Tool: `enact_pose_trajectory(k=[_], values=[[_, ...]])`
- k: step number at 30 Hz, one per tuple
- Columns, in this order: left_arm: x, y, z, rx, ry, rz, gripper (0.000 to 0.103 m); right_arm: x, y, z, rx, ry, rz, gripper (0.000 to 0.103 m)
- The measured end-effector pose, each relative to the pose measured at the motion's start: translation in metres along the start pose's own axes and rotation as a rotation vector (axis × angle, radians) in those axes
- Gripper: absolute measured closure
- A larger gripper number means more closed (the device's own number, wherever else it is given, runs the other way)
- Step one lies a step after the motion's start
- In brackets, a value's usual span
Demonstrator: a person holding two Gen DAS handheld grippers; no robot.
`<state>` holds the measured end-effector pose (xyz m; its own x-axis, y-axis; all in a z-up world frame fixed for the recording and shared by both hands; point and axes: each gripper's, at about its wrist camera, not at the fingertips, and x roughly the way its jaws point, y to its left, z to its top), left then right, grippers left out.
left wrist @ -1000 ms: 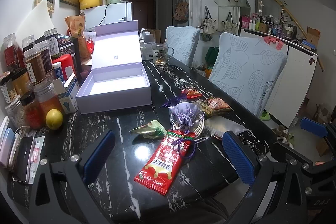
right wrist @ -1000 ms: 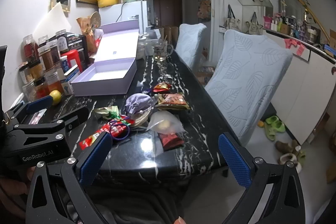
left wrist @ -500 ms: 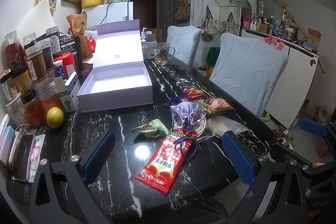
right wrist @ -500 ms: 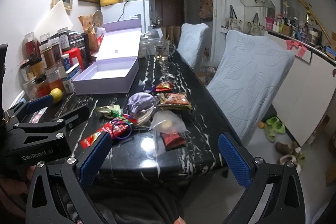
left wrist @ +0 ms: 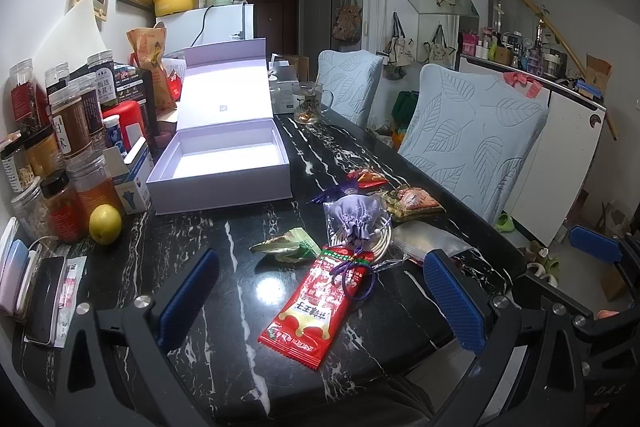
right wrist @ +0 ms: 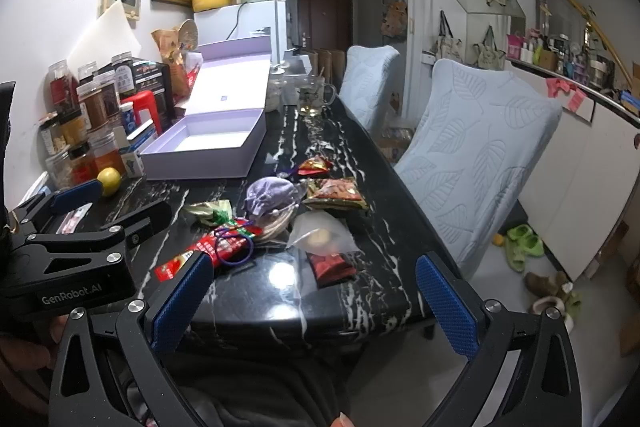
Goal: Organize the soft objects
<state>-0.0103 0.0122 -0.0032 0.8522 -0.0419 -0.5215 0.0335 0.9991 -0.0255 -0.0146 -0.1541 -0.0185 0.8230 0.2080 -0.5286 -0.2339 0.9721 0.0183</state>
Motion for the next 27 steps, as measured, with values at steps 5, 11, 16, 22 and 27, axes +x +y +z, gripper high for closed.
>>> enact_pose_trajectory(k=[5,11,16,22,27], values=[[-0.001,0.001,0.0,-0.001,0.0,-0.003,0.0,0.0,0.0,0.0,0.001,0.0,-0.001,0.0],[-0.001,0.0,-0.001,-0.001,0.0,-0.002,0.0,0.0,0.0,0.0,0.0,0.001,-0.002,0.0],[0.0,0.0,-0.002,-0.003,0.007,-0.005,0.0,0.0,0.0,0.0,0.001,-0.001,0.0,0.0],[0.011,0.003,-0.008,-0.009,0.042,-0.009,0.0,0.004,0.002,-0.004,0.011,0.014,0.014,0.0],[0.023,0.007,-0.015,-0.016,0.076,-0.027,0.0,0.012,-0.001,-0.012,0.025,0.027,0.043,0.0]])
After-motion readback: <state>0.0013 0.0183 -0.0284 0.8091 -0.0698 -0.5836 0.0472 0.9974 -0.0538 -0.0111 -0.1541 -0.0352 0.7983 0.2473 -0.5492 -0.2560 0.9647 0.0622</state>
